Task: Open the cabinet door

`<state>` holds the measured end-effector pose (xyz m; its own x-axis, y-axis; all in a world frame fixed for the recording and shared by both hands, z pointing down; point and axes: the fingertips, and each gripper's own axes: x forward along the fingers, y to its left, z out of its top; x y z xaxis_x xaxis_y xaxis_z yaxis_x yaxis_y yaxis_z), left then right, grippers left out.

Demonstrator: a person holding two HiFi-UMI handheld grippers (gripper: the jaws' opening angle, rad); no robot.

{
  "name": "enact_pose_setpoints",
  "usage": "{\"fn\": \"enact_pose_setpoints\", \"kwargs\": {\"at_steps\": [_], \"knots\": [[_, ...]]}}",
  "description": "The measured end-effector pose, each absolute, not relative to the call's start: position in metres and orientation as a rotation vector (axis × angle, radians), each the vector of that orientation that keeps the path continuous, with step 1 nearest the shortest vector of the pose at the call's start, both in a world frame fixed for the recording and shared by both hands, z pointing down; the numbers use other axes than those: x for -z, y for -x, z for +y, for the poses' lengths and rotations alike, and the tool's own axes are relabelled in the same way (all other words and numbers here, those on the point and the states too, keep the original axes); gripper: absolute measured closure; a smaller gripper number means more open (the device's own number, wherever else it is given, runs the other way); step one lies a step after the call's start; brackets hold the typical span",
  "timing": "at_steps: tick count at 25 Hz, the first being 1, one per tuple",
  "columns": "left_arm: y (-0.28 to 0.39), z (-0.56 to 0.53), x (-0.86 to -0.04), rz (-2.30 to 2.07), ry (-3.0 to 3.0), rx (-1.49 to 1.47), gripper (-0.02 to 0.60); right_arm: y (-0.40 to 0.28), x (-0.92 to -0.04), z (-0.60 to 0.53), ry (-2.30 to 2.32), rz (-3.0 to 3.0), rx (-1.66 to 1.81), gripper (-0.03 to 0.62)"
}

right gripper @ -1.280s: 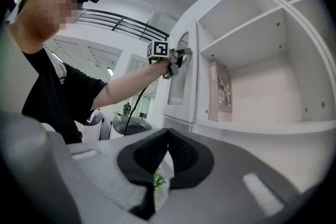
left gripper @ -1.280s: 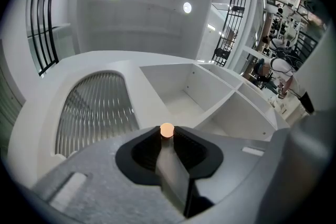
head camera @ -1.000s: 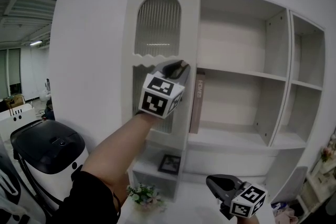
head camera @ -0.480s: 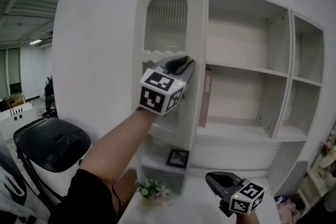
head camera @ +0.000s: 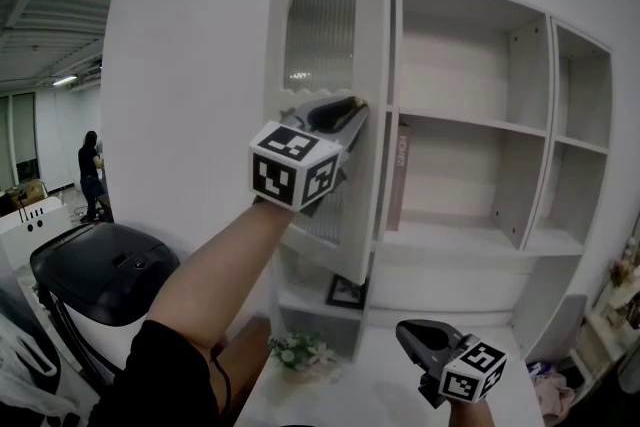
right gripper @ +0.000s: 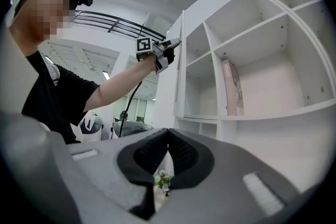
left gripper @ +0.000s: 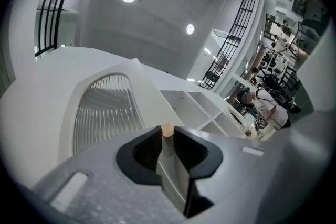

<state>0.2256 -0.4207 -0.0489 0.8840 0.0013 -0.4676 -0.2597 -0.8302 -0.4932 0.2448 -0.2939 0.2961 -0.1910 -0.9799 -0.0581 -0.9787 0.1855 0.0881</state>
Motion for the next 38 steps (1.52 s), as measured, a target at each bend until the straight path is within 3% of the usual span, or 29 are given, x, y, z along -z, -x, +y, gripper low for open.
{"fn": "enact_pose_setpoints", "kwargs": {"at_steps": [19, 38], "knots": [[-0.176, -0.416, 0.049, 0.147, 2.571, -0.739, 0.503, -0.277, -0.296, -0.262, -1.943, -2.367, 0.134, 0.592], [-0.123, -0.424, 0.051, -0.118, 2.532, -0.783, 0.502, -0.19, -0.277, -0.314, -2.022, -2.351, 0.172, 0.592]]}}
